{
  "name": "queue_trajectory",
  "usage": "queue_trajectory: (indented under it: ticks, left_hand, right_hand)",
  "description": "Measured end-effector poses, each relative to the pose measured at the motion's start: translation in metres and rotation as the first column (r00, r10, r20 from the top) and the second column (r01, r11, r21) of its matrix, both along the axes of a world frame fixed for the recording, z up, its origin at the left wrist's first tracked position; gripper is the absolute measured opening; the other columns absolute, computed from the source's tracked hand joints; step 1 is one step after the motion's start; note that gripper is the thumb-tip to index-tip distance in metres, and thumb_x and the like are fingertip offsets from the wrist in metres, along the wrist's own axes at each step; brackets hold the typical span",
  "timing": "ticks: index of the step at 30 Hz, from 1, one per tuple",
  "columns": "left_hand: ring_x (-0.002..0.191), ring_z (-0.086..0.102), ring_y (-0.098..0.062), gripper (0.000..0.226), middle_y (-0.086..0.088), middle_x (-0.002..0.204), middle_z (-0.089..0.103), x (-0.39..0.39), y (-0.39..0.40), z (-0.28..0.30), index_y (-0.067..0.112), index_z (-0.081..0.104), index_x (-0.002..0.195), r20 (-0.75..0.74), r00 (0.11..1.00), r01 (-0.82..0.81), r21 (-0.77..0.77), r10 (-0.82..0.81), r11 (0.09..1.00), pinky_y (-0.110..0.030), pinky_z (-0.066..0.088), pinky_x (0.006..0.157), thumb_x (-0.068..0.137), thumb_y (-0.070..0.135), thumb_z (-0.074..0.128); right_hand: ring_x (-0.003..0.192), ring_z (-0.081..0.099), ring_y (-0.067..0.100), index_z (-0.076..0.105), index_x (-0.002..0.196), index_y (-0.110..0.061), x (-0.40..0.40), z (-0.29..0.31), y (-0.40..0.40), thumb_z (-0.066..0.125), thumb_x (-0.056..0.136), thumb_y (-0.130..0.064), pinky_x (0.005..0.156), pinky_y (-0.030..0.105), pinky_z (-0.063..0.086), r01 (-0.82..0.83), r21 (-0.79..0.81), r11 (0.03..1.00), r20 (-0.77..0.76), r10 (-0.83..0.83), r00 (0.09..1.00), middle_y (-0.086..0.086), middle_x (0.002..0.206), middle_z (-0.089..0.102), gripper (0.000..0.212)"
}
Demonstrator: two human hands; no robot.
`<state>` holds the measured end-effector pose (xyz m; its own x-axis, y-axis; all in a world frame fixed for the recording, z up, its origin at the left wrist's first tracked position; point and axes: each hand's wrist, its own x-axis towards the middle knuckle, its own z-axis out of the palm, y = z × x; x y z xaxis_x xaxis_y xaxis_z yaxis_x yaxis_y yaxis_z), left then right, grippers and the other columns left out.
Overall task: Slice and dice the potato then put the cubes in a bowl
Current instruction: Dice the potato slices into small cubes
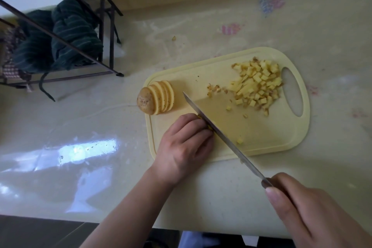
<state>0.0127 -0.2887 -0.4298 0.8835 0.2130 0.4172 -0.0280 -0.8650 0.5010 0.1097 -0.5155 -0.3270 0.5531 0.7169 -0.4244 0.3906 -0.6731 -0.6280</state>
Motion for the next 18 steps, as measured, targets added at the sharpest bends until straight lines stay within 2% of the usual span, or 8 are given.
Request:
queue_trajectory:
  ticks: [3,7,10,13,15,18]
  left_hand:
    - [0.095,0.069,-0.035,0.006,-0.013,0.097,0.074,0.0,-0.001,0.0,-0.003,0.077,0.087,0.003,1.0,0.0,0.0,0.0,1.0,-0.039,0.056,0.085,0.086,0.003,0.079]
    - [0.096,0.069,-0.034,0.006,-0.014,0.099,0.074,0.0,-0.002,0.001,-0.003,0.078,0.088,0.008,1.0,-0.017,-0.033,0.017,0.999,-0.036,0.056,0.087,0.089,0.002,0.076]
    - [0.095,0.068,-0.033,0.006,-0.013,0.1,0.074,0.001,-0.003,0.001,-0.002,0.077,0.088,-0.008,1.0,-0.013,-0.033,0.013,0.999,-0.035,0.055,0.088,0.09,0.002,0.074]
    - [0.092,0.067,-0.033,0.004,-0.009,0.099,0.074,-0.001,0.0,0.003,0.002,0.078,0.089,-0.019,1.0,-0.016,0.017,0.016,1.0,-0.039,0.055,0.082,0.089,0.005,0.076]
    - [0.09,0.066,-0.033,0.003,-0.006,0.099,0.074,-0.003,0.001,0.004,0.005,0.079,0.089,-0.021,0.999,-0.043,0.053,0.044,0.998,-0.04,0.054,0.078,0.089,0.008,0.078]
    - [0.088,0.064,-0.03,0.003,-0.009,0.098,0.072,-0.007,-0.001,0.005,0.002,0.078,0.092,-0.017,0.999,-0.048,0.012,0.048,0.999,-0.038,0.054,0.079,0.09,0.004,0.077]
  right_hand:
    - [0.039,0.045,-0.008,0.037,0.073,-0.036,-0.006,0.003,-0.003,0.019,0.09,-0.068,0.042,0.005,0.031,0.028,-0.048,0.998,0.01,-0.028,1.0,-0.017,0.049,0.045,0.04]
    - [0.056,0.053,0.002,0.038,0.078,-0.035,-0.006,-0.01,0.004,0.004,0.076,-0.08,0.053,0.015,0.036,0.038,-0.001,0.999,-0.04,-0.038,0.998,-0.02,0.065,0.057,0.056]
    - [0.057,0.052,0.008,0.039,0.076,-0.034,0.002,-0.018,0.015,0.012,0.079,-0.073,0.052,0.021,0.035,0.008,0.053,0.999,-0.059,-0.005,0.998,-0.015,0.068,0.058,0.047]
    - [0.054,0.054,0.011,0.044,0.079,-0.038,0.011,-0.015,0.015,0.018,0.079,-0.072,0.054,0.027,0.039,0.046,0.067,0.997,-0.088,-0.04,0.995,-0.005,0.065,0.06,0.043]
    - [0.052,0.054,0.013,0.049,0.084,-0.037,0.017,-0.014,0.008,0.019,0.076,-0.076,0.052,0.03,0.04,0.085,0.059,0.995,-0.117,-0.077,0.99,0.001,0.066,0.06,0.049]
    - [0.043,0.048,0.014,0.054,0.093,-0.03,0.029,-0.015,-0.001,0.022,0.073,-0.084,0.045,0.03,0.039,0.137,0.058,0.989,-0.157,-0.127,0.979,0.009,0.063,0.057,0.066]
